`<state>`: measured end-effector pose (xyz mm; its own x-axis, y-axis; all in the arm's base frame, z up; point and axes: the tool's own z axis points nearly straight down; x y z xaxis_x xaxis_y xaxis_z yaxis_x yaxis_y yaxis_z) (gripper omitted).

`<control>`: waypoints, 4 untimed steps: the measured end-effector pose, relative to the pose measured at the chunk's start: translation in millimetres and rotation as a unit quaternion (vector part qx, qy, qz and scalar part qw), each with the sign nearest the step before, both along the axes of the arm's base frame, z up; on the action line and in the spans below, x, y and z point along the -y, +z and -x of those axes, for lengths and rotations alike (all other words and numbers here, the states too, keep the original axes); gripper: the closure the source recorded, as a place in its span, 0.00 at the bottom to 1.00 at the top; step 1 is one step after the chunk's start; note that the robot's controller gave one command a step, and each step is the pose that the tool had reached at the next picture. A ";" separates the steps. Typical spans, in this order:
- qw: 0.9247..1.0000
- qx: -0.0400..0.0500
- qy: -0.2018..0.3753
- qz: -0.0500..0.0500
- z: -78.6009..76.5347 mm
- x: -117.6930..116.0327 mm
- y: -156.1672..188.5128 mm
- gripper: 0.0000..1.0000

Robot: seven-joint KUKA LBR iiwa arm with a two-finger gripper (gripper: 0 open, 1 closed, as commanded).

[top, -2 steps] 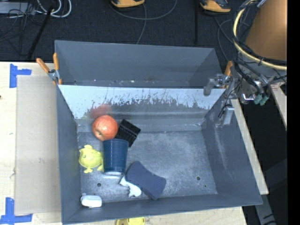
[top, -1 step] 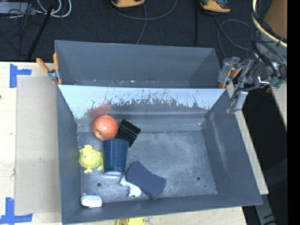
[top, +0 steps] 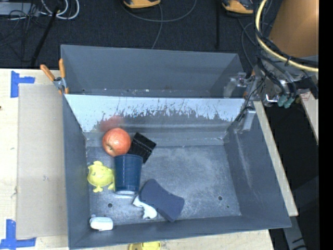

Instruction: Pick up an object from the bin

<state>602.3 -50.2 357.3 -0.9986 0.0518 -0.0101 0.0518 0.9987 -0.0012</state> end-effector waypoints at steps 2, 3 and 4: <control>1.000 -0.004 -0.004 -0.001 -18.7 -18.9 -113.9 0.00; 1.000 -0.005 0.007 0.000 -19.0 -52.5 -136.7 0.00; 1.000 -0.004 0.006 -0.001 -14.7 -86.1 -160.2 0.00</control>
Offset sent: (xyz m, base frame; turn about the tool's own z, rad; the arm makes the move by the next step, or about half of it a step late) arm 0.0183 0.0159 -0.1140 0.0098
